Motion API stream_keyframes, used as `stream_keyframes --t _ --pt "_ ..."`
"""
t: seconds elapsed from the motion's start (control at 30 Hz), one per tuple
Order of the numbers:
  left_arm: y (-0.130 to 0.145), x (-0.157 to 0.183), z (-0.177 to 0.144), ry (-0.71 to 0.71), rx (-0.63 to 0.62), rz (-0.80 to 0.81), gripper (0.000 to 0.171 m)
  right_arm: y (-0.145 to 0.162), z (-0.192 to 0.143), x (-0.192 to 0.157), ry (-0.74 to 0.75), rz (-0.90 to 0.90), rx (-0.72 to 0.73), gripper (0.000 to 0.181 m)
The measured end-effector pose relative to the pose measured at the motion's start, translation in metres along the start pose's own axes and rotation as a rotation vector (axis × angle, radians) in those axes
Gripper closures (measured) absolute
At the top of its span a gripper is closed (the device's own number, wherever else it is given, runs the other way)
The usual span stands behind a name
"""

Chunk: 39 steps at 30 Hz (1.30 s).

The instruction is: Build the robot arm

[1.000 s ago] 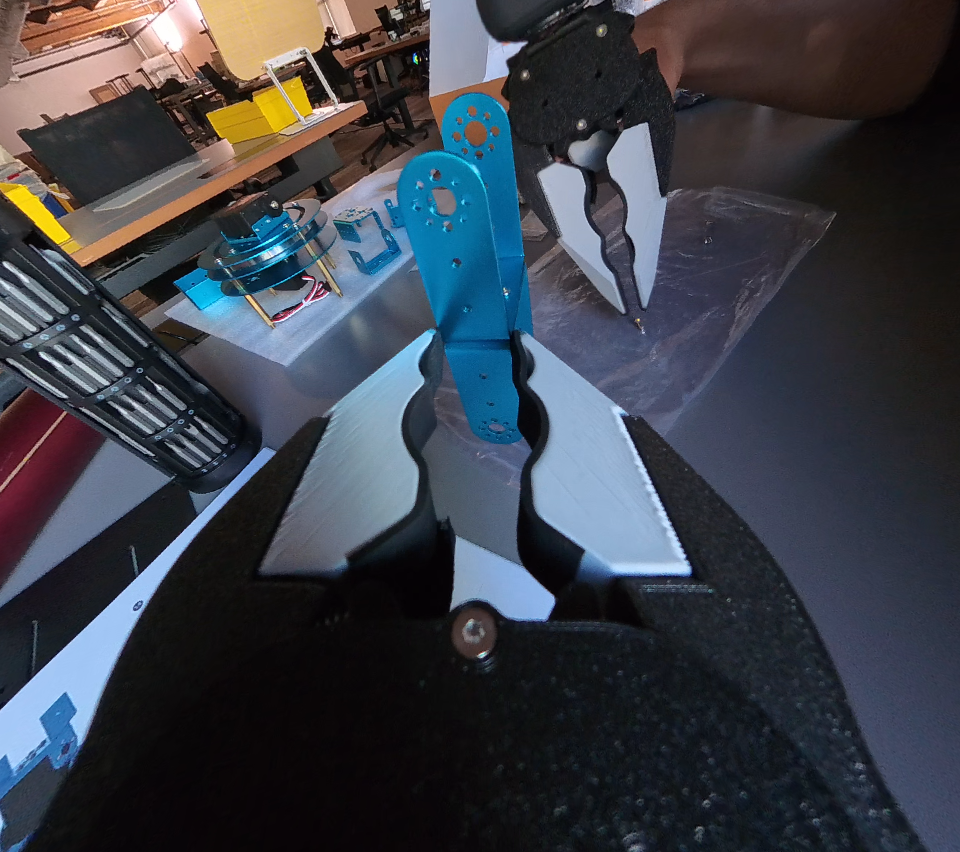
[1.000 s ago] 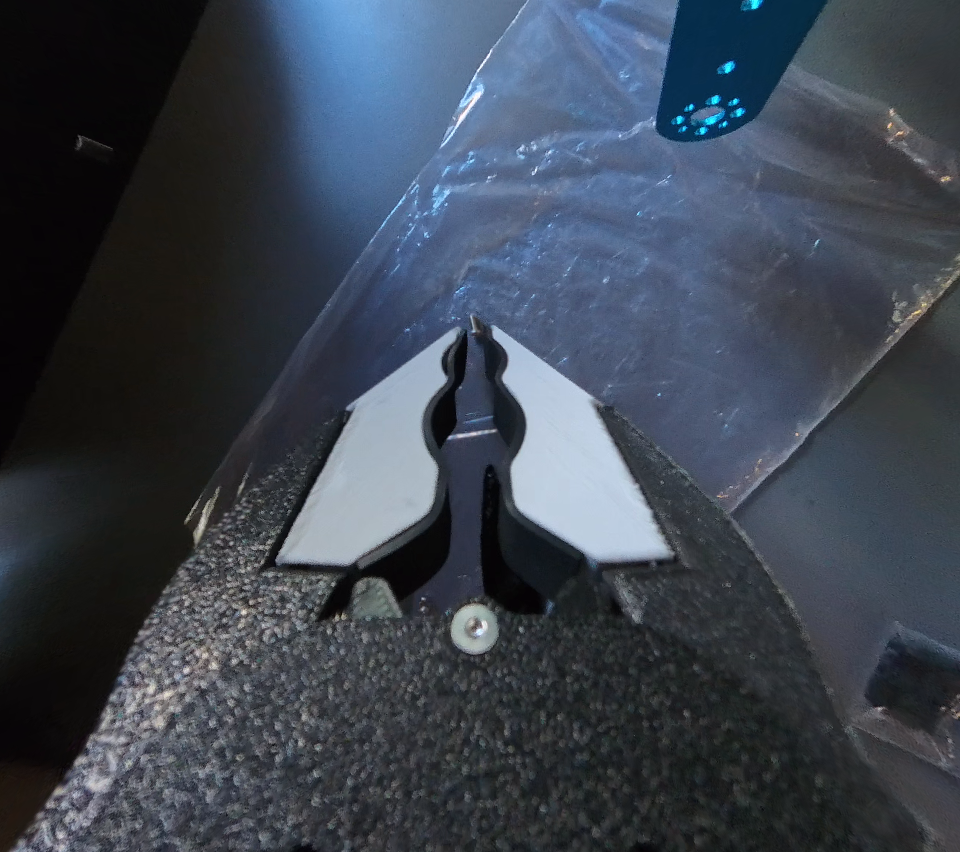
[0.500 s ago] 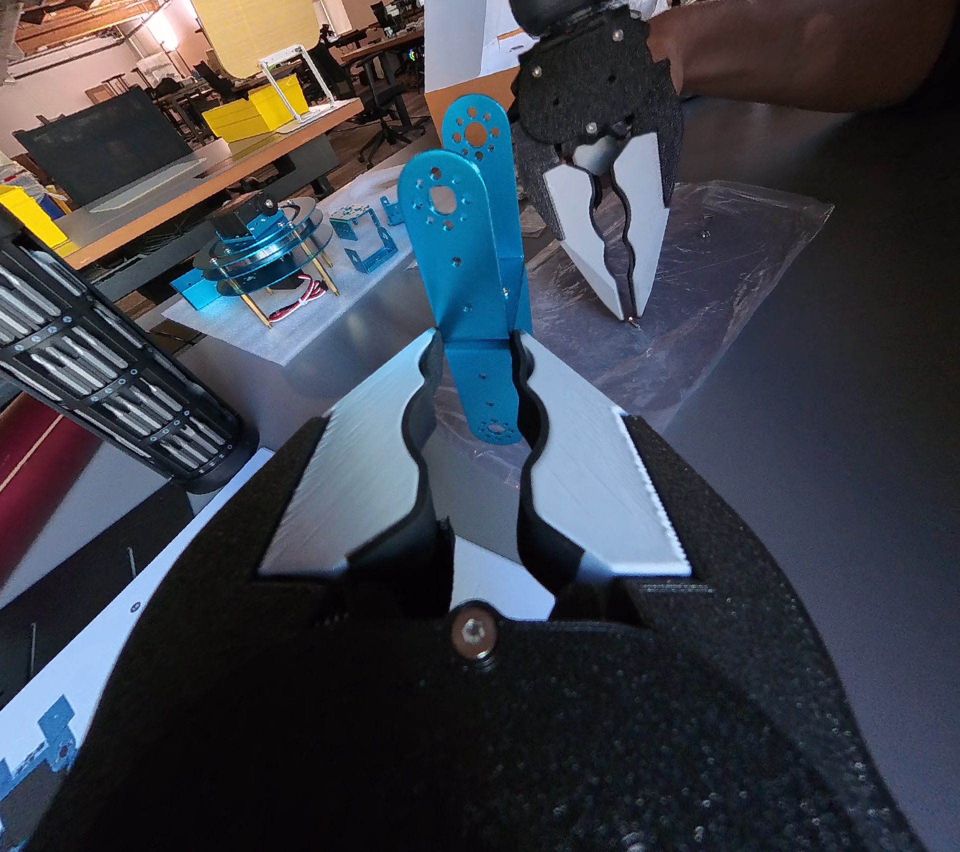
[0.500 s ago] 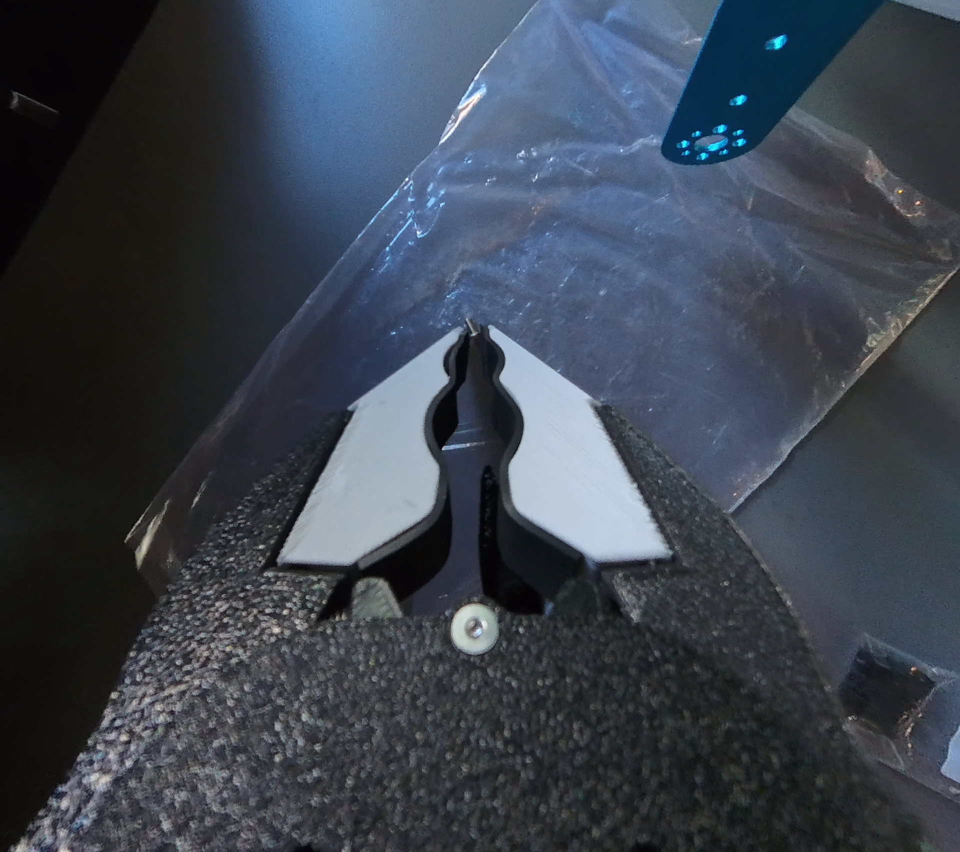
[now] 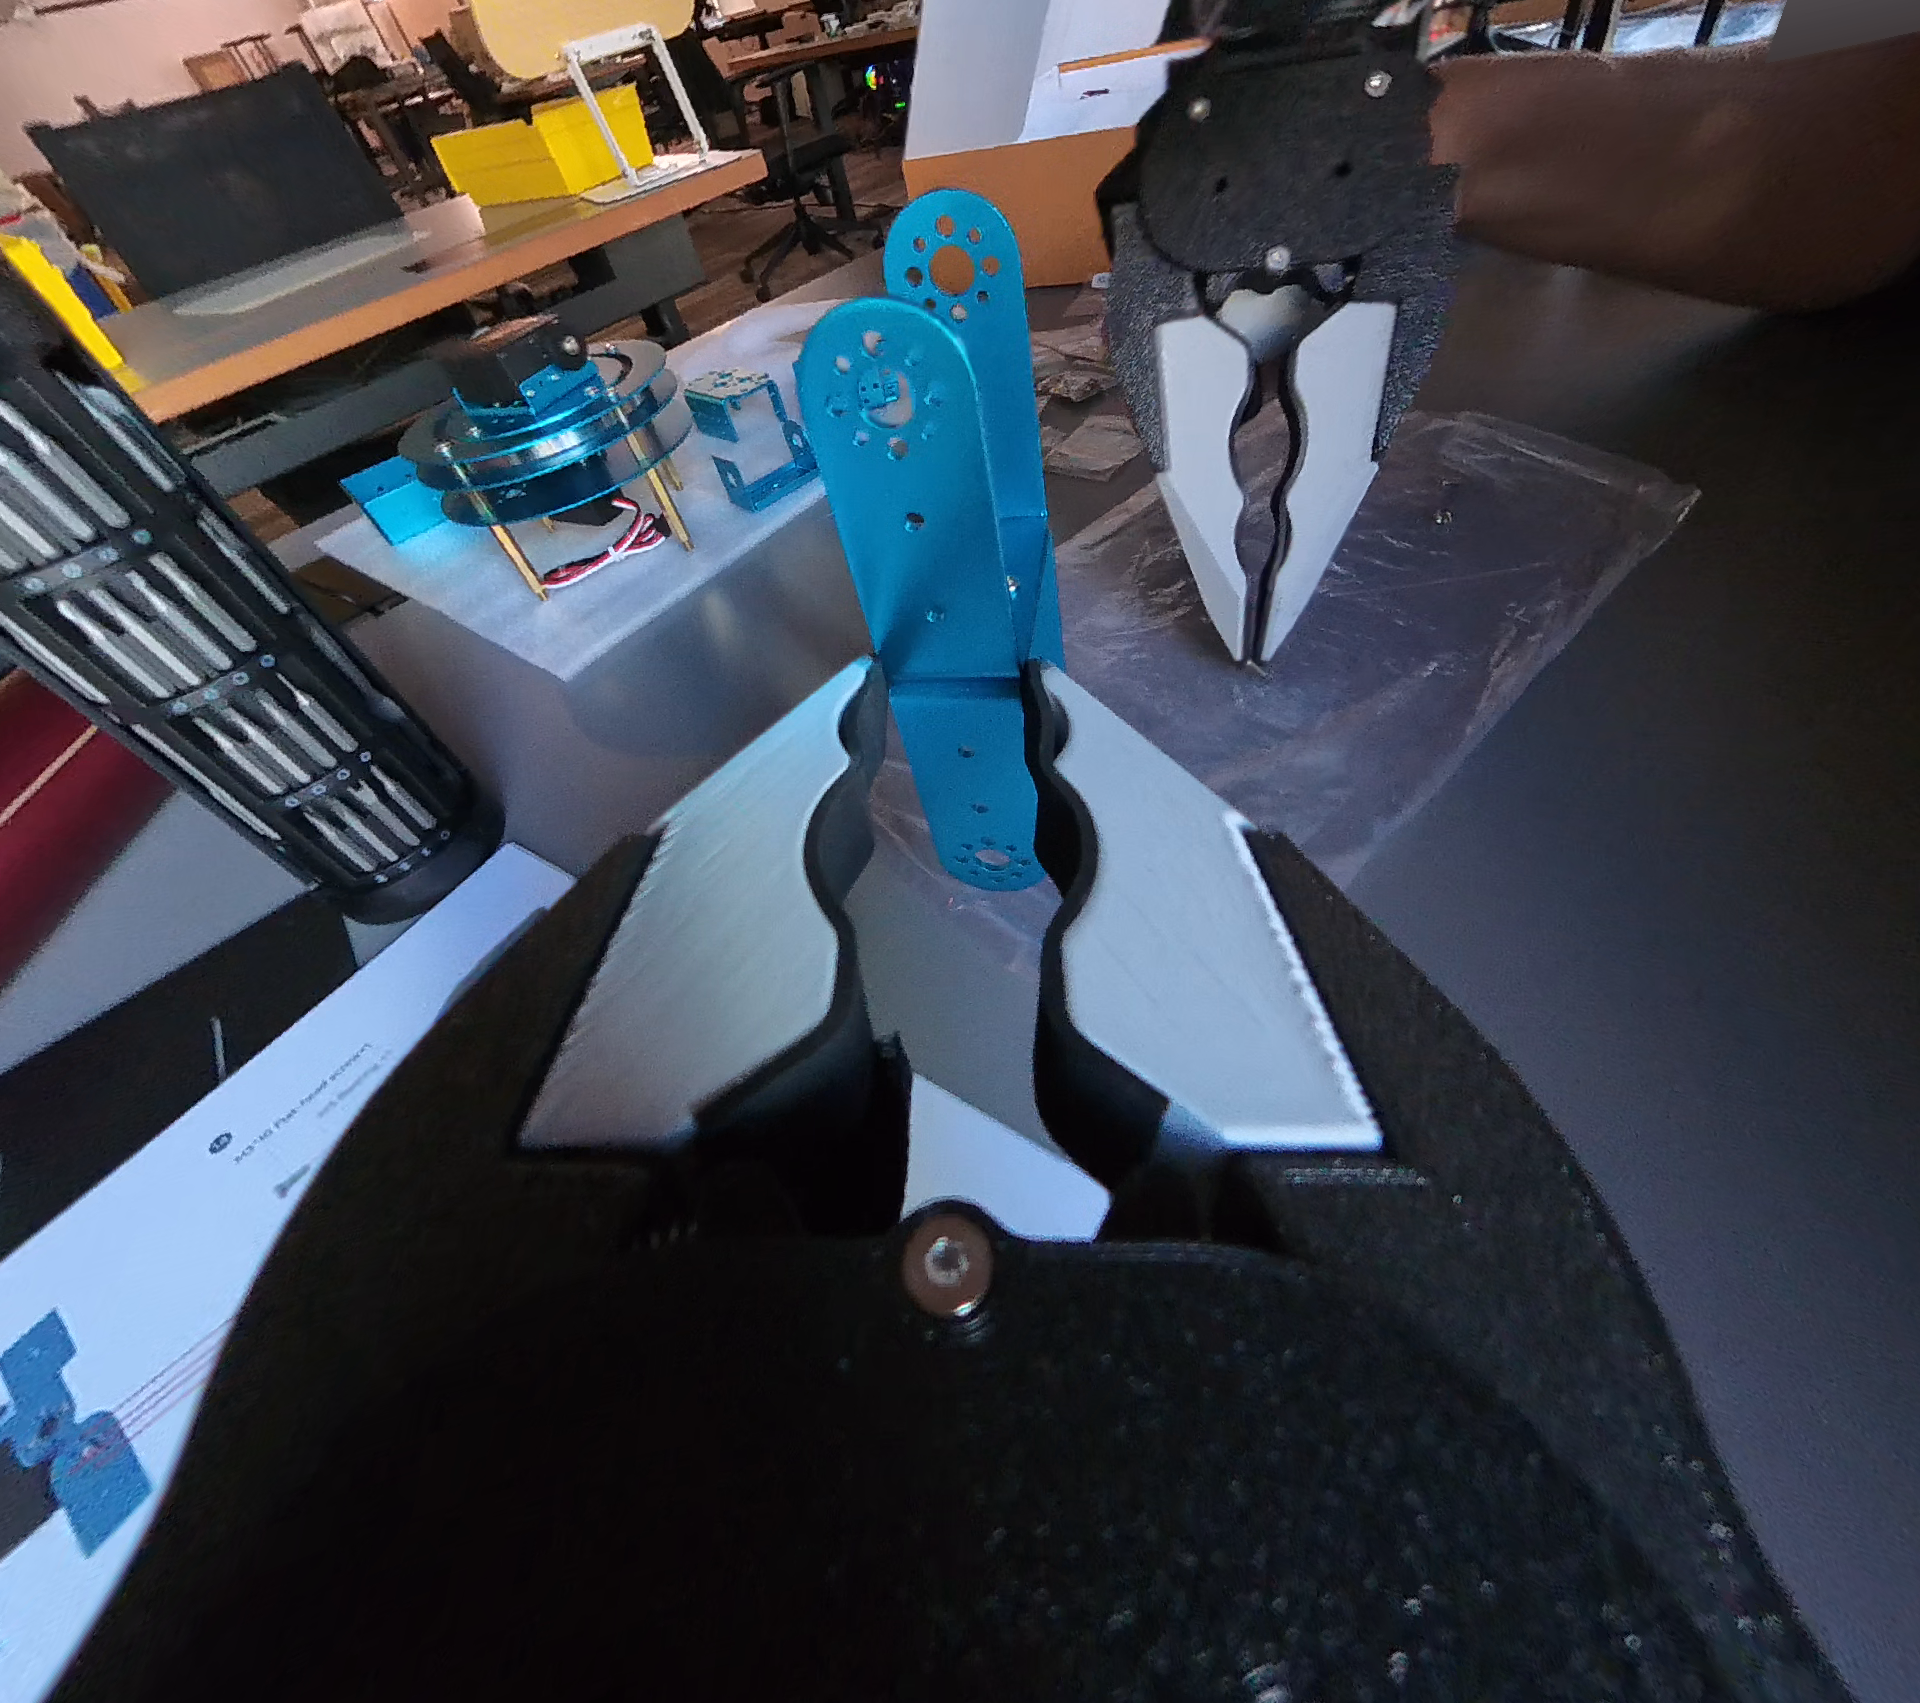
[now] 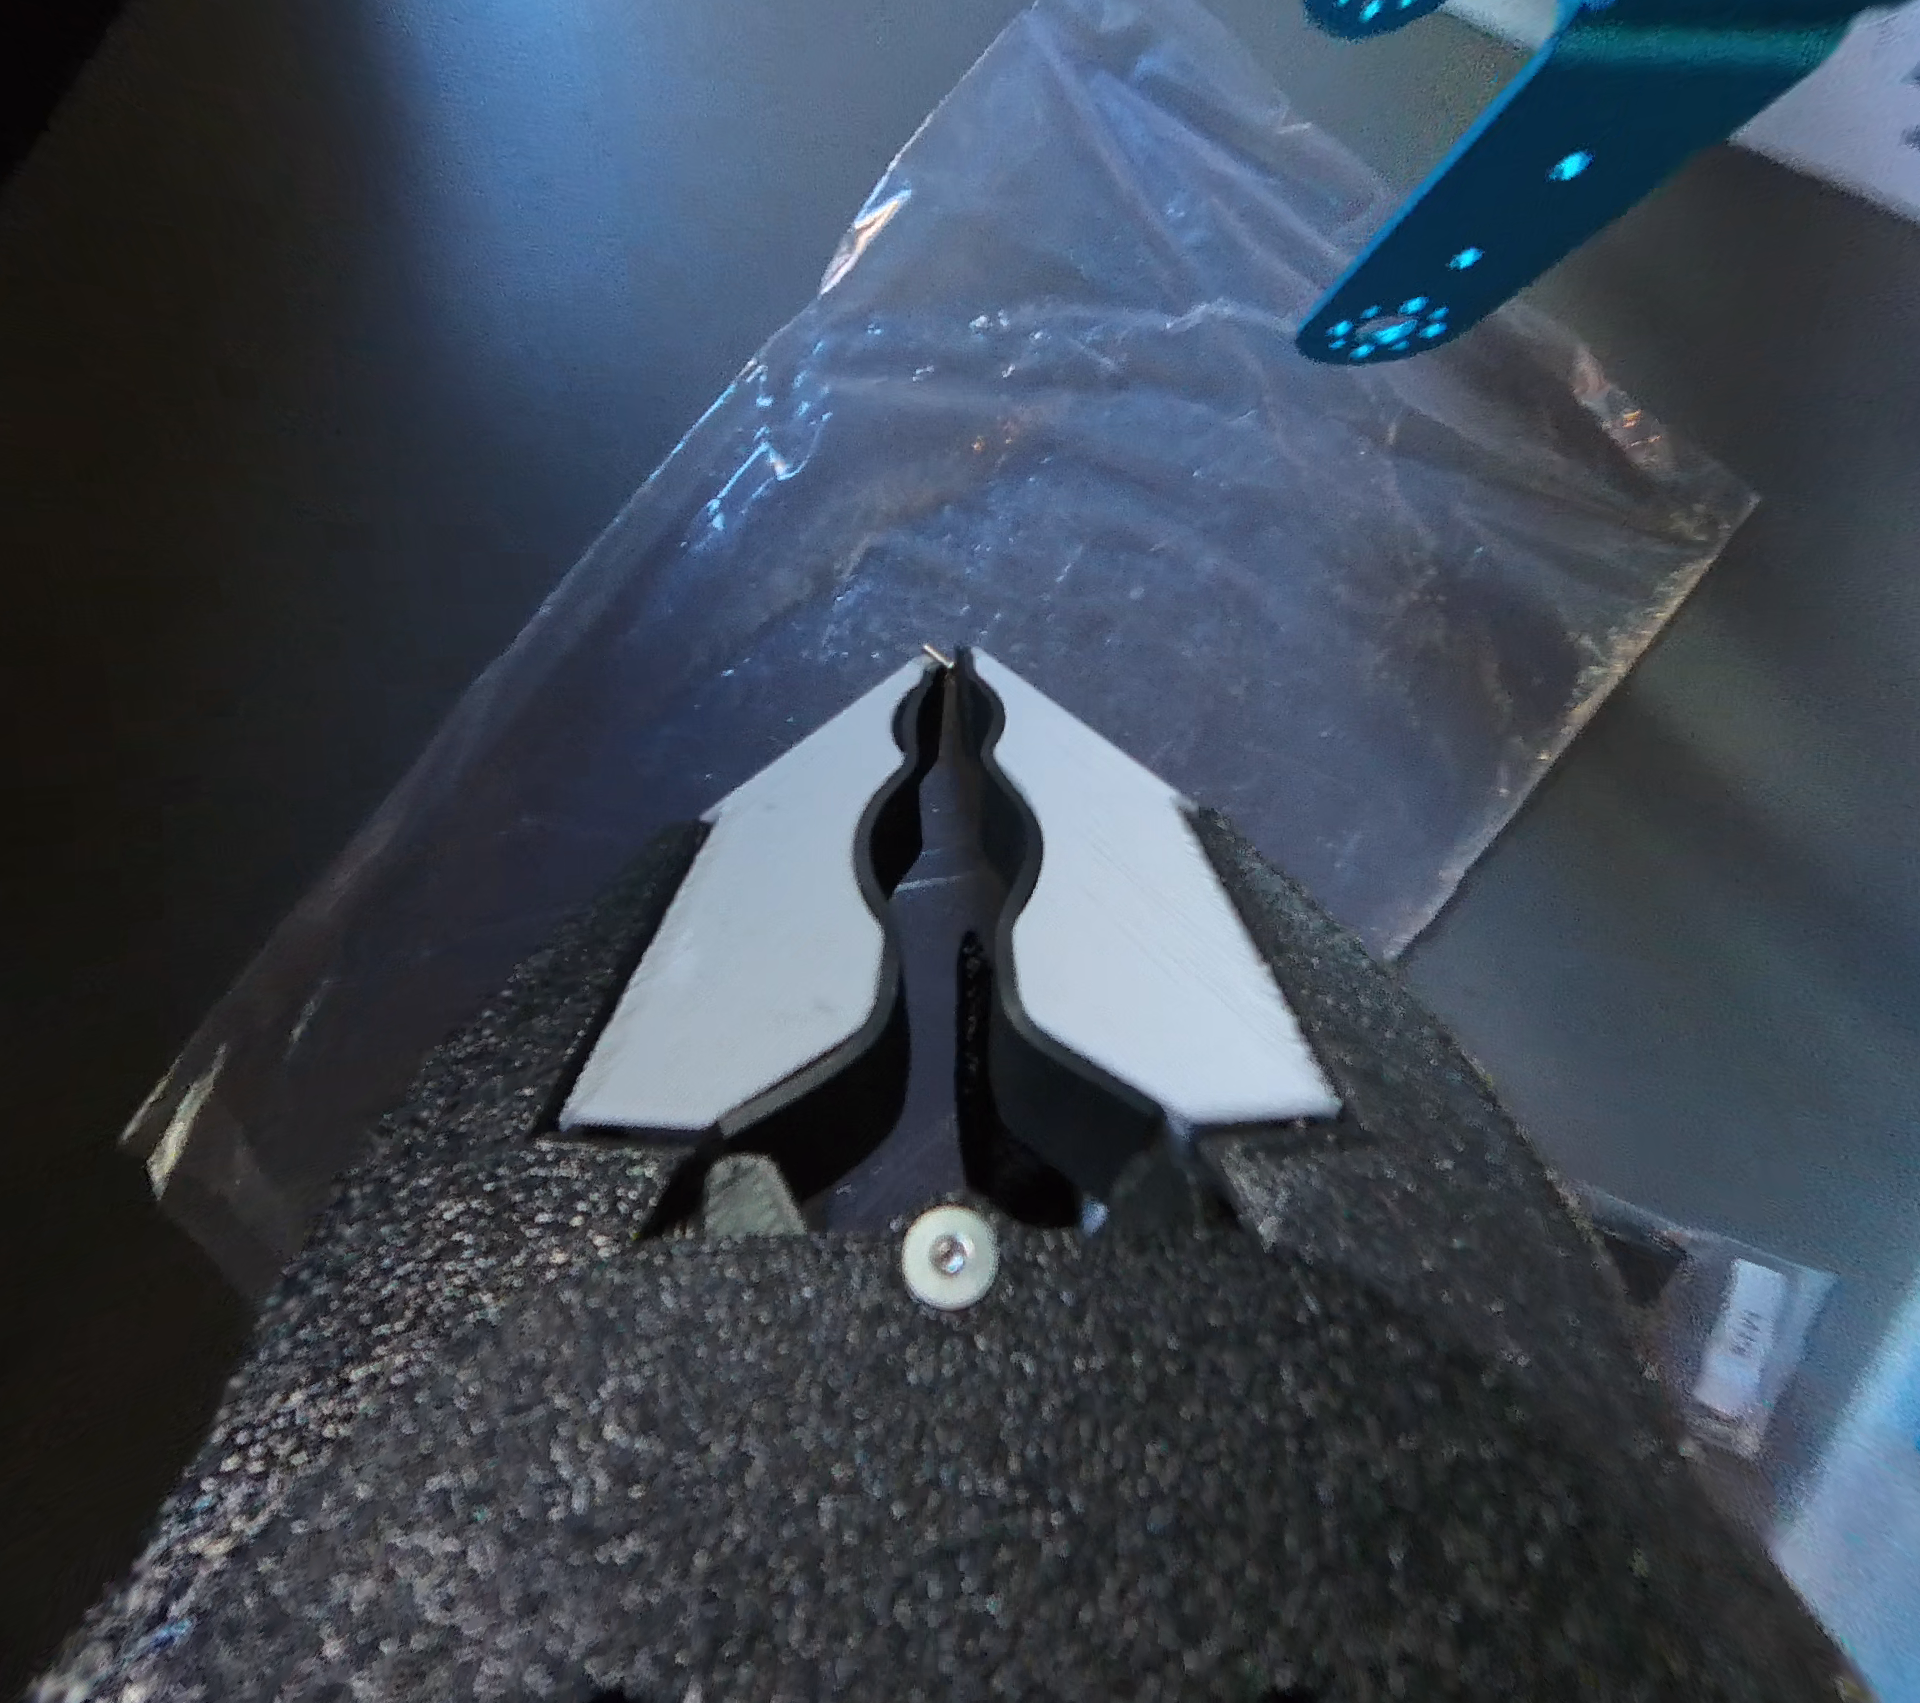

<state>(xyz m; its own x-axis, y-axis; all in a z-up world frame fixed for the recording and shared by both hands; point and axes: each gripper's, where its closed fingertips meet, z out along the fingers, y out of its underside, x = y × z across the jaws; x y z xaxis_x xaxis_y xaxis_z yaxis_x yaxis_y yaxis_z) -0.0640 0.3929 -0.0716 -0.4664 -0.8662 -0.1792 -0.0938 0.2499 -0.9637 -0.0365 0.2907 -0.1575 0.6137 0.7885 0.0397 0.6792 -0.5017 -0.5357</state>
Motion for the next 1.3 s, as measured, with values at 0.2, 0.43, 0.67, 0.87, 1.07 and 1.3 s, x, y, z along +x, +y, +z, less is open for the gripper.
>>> stream_keyframes --t 0.2,0.43,0.67,0.87,1.07,1.3 --pt "-0.002 -0.002 0.004 -0.055 -0.014 -0.064 0.147 -0.020 -0.020 0.007 0.168 -0.096 0.036 0.181" --pt "-0.003 0.003 0.010 -0.080 -0.025 -0.103 0.147 -0.029 -0.032 0.015 0.314 -0.135 0.035 0.181" --pt "-0.017 0.016 0.018 -0.060 0.022 -0.123 0.147 -0.111 -0.094 0.032 0.658 -0.260 0.284 0.181" --pt "-0.020 0.024 0.027 -0.069 -0.003 -0.055 0.147 -0.105 -0.075 0.047 0.761 -0.279 0.139 0.181" --pt "-0.015 0.021 0.033 -0.109 -0.071 0.026 0.148 -0.091 -0.064 0.051 0.757 -0.279 0.057 0.181" --pt "-0.015 0.021 0.034 -0.106 -0.098 0.065 0.148 -0.086 -0.059 0.055 0.765 -0.274 0.024 0.181"
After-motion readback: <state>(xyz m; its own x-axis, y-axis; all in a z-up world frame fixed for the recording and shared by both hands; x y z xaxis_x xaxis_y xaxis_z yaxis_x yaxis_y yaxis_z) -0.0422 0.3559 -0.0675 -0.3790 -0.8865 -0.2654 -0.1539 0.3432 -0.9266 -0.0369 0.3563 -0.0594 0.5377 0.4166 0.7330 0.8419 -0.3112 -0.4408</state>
